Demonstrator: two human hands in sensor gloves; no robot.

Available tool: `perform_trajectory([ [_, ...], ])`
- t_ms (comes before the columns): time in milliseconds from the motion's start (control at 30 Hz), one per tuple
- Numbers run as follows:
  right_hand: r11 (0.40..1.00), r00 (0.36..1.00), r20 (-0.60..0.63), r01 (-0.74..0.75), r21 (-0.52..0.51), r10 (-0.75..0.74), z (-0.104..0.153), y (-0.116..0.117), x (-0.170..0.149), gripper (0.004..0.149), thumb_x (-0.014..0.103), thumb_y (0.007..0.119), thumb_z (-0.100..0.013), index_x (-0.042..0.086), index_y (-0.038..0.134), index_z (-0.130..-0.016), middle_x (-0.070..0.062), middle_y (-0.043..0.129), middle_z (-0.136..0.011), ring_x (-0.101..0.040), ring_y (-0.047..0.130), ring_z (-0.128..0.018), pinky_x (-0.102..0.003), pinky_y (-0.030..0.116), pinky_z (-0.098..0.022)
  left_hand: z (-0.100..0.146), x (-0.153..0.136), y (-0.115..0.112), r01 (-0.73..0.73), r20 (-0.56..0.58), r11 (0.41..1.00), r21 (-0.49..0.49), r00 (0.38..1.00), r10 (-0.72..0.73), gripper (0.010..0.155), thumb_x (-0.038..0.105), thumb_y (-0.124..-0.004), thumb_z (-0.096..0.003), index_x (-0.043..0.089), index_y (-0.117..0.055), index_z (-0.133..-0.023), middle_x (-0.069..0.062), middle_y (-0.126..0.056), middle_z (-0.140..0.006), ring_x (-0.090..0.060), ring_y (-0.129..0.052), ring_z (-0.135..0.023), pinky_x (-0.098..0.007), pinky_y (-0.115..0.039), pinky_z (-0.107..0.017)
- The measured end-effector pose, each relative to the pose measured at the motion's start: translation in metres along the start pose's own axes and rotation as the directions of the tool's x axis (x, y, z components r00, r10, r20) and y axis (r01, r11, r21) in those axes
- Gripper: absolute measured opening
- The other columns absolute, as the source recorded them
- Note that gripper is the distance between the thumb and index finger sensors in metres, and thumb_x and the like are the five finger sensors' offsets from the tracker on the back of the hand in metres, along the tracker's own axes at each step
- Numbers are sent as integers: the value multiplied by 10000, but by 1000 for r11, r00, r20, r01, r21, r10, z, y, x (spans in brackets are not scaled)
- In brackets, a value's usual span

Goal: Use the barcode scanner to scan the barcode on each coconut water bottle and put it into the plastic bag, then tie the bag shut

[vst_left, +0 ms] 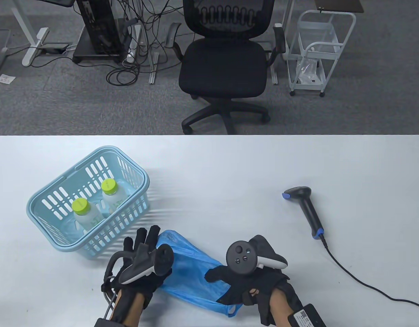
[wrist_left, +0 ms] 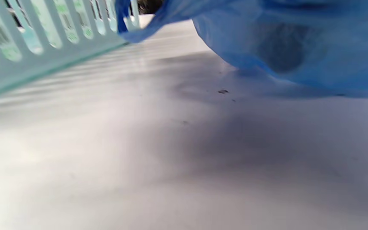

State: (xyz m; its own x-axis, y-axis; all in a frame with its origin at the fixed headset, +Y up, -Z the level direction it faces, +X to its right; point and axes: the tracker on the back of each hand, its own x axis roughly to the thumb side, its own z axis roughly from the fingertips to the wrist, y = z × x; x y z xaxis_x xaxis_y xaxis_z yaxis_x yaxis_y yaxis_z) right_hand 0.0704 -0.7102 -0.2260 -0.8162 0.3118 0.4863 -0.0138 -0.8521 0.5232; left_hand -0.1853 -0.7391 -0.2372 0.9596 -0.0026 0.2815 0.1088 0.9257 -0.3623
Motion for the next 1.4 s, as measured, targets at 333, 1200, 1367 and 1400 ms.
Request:
perform_trajectory([
  [333,850,937,-173,-350,-395,305,40,-30,51,570,577,862,-438,404,741,-967,-263,364,-1199,-657,367,-1011,-771,374,-678,13,36,17,-210,252,963,166,954,164,908,294,-871,-628,79,-235,-1239,-119,-462,-1250,-283,-800,-1030,-615,-646,-773],
  [1200,938,869,-354,-331,101,345,-23,23,-14,879,588,881,-418,286,452,-1123,-284,201,-1189,-705,255,-985,-786,328,-670,53,25,52,-381,359,890,252,891,279,501,561,-855,-615,371,-795,-1075,-114,-148,-1341,-539,-103,-1149,-789,-99,-694],
  [1367,938,878,-329,-331,104,347,-25,26,-12,886,595,881,-411,297,443,-1121,-276,202,-1189,-702,259,-986,-786,331,-668,18,59,20,-10,227,990,144,974,-23,453,550,-861,-607,384,-833,-1027,-79,-82,-1326,-520,-40,-1133,-773,-43,-659],
  [1400,939,880,-328,-327,105,343,-24,26,-12,892,596,882,-411,299,433,-1122,-276,199,-1190,-704,258,-985,-787,330,-668,8,57,10,82,157,990,112,983,-99,476,545,-859,-610,379,-805,-1053,-90,-72,-1322,-522,-44,-1131,-773,-53,-660],
])
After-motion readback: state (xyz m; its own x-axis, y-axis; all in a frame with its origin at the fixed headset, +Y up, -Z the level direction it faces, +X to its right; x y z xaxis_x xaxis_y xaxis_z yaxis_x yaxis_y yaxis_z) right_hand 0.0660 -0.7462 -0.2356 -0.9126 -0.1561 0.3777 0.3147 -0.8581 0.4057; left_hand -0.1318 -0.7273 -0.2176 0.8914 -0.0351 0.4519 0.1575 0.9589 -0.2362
